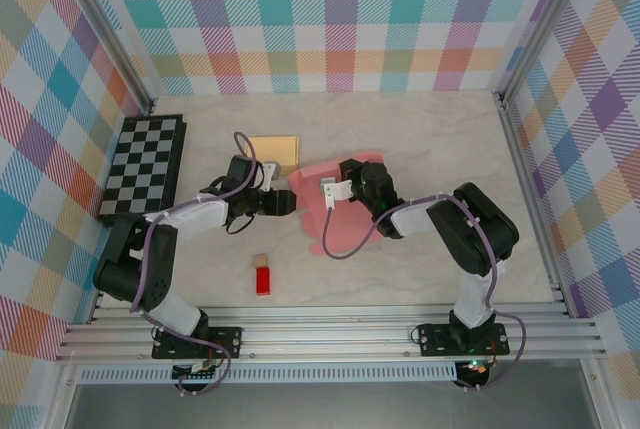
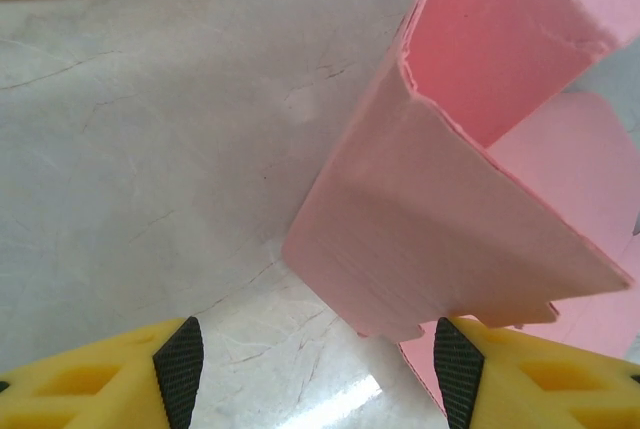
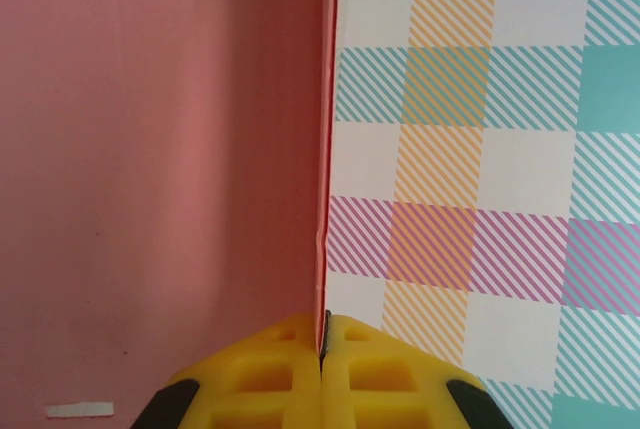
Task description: Fold the paper box
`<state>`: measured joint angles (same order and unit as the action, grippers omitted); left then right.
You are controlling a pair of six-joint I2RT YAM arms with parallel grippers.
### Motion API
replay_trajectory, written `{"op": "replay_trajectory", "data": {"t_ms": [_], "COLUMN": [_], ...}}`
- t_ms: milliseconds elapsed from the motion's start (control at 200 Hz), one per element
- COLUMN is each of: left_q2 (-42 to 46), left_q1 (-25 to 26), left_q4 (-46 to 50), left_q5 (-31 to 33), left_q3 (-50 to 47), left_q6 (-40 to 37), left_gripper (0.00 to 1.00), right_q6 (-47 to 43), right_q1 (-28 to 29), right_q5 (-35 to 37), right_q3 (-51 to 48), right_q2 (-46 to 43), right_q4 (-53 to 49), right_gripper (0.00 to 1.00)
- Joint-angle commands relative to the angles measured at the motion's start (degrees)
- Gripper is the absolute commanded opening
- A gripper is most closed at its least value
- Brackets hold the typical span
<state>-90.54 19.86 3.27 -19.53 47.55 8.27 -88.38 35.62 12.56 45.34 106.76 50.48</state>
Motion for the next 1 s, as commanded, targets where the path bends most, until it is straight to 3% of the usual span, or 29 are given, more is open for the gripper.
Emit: {"op": "replay_trajectory", "data": {"t_ms": [0, 275, 505, 665, 995], "left_q2": [-1.3, -2.3, 2.5, 0.0, -2.8], "left_q1": [0.4, 0.8, 0.8, 1.1, 3.1], "left_q4": [-0.8, 0.3, 1.9, 1.1, 0.6], "left_q5": [-1.0, -0.9, 2.6, -0.1, 0.7], "left_q3": [1.8, 3.2, 1.1, 2.4, 5.6], "left_q6": [-1.7, -3.4, -5.0, -4.6, -4.9], "left_gripper": [0.64, 0.63, 0.63, 0.62, 0.62], "right_q6": [-2.2, -4.8, -4.2, -3.7, -3.5], "right_q1": [0.1, 0.7, 0.7, 0.7, 0.7], "right_q5": [-0.3, 0.9, 1.1, 1.1, 0.9], "right_q3": [-2.1, -3.2, -3.0, -2.9, -2.9], "right_q2": [1.3, 3.6, 3.0, 2.9, 2.2], "right_q4": [-1.2, 3.6, 2.8, 2.1, 0.9], "right_gripper": [0.00, 0.00, 0.00, 0.00, 0.00]}}
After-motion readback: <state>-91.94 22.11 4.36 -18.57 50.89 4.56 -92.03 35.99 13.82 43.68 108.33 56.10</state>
